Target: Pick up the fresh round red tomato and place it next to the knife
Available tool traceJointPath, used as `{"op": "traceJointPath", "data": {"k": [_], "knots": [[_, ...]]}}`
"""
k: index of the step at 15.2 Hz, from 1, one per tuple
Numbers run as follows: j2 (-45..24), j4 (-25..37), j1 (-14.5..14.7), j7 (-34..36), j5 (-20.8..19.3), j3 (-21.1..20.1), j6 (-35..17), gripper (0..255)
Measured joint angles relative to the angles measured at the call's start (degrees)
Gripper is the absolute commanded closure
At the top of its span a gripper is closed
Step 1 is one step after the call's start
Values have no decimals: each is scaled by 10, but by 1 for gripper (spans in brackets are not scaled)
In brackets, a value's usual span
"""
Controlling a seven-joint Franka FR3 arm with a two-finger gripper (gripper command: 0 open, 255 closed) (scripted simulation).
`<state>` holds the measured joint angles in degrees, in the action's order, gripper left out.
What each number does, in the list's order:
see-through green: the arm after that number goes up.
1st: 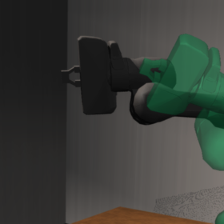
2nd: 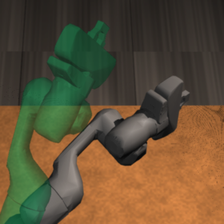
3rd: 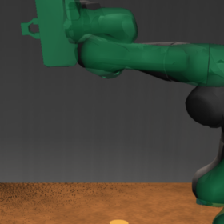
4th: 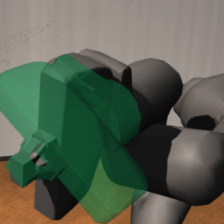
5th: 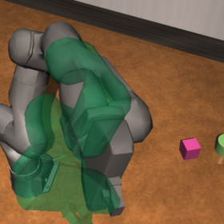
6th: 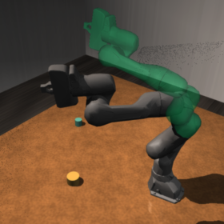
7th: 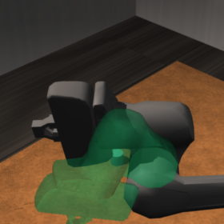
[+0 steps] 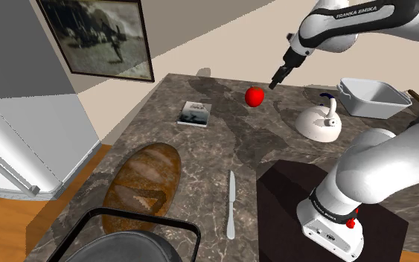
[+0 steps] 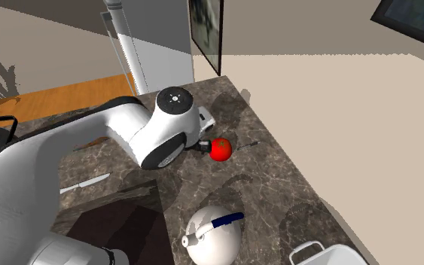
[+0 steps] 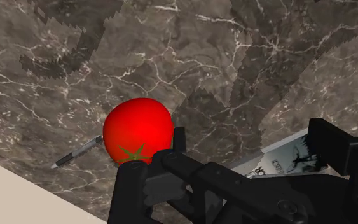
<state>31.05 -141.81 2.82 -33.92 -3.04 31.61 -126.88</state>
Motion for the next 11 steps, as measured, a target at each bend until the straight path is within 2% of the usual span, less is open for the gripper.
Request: {"op": "traceJointPath", "data": {"k": [4,6,8,10,11], "knots": [[-77,32,50,-90,60,81,-68,0],[-123,57,87,-149,110,130,-95,0],[-170,81,126,-216,175,183,-112,0],[-237,118,172,-303,269,243,-115,0],[-259,124,183,-334,307,256,-116,0]]}}
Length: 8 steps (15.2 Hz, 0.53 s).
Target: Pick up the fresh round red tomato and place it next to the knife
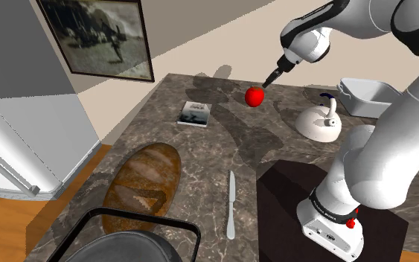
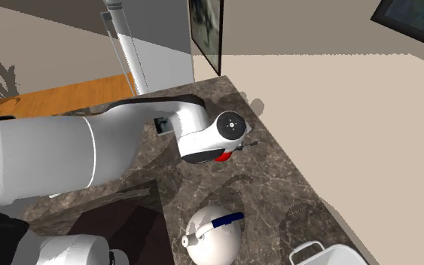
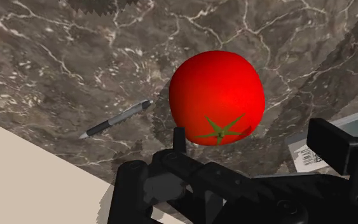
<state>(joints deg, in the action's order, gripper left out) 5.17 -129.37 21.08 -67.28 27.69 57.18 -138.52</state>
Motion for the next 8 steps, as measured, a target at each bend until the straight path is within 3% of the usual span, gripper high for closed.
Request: {"op": "traceJointPath", "data": {"k": [4,8], "knots": [[-58,14,12,-62,87,12,-1,0],[-95,20,10,-95,140,6,-2,0]]}}
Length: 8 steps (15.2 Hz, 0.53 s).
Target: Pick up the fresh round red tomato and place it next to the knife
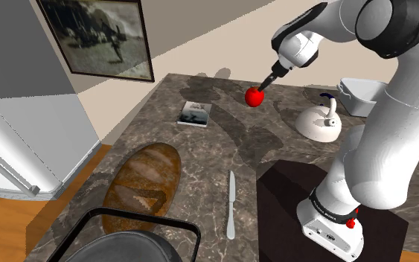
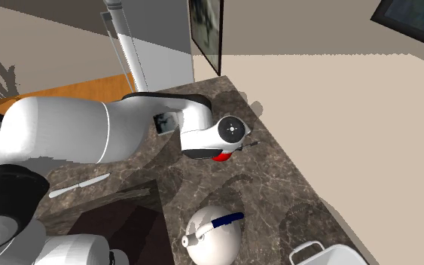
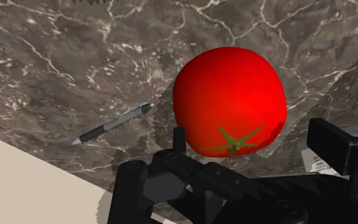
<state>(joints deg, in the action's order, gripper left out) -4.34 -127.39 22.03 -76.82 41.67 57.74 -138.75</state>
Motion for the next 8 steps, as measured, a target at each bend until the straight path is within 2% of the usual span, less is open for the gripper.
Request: {"op": "traceJointPath", "data": {"k": [6,7,8], "knots": [[-4,0,-1,-5,7,-1,-1,0],[-4,0,-1,-5,7,-1,-1,255],[-4,0,-1,-5,7,-1,-1,255]]}}
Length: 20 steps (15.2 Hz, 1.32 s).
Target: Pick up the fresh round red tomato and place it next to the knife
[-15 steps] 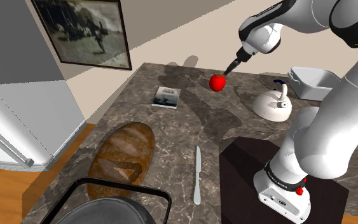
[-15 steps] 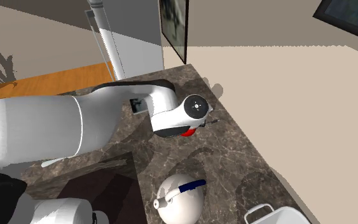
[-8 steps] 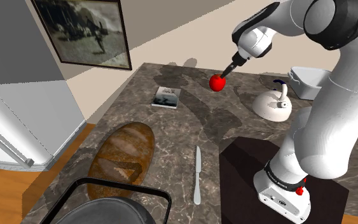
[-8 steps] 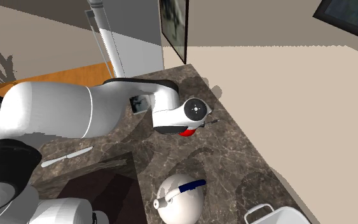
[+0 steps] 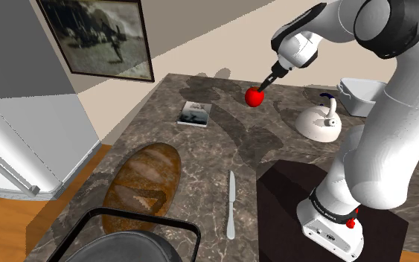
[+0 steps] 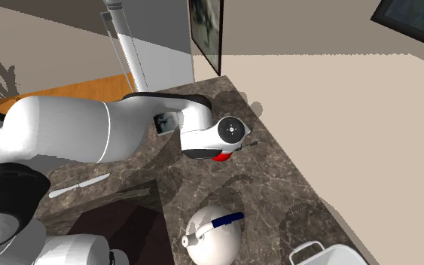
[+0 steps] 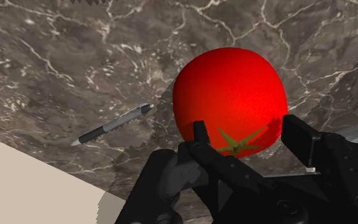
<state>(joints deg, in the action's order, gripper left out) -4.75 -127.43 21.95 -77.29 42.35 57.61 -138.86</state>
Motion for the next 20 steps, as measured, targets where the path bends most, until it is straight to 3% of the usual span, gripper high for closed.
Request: {"op": "traceJointPath", "data": {"k": [10,20], "knots": [[4,1,1,5,-6,1,1,255],[77,21,9,105,-127,4,25,255]]}}
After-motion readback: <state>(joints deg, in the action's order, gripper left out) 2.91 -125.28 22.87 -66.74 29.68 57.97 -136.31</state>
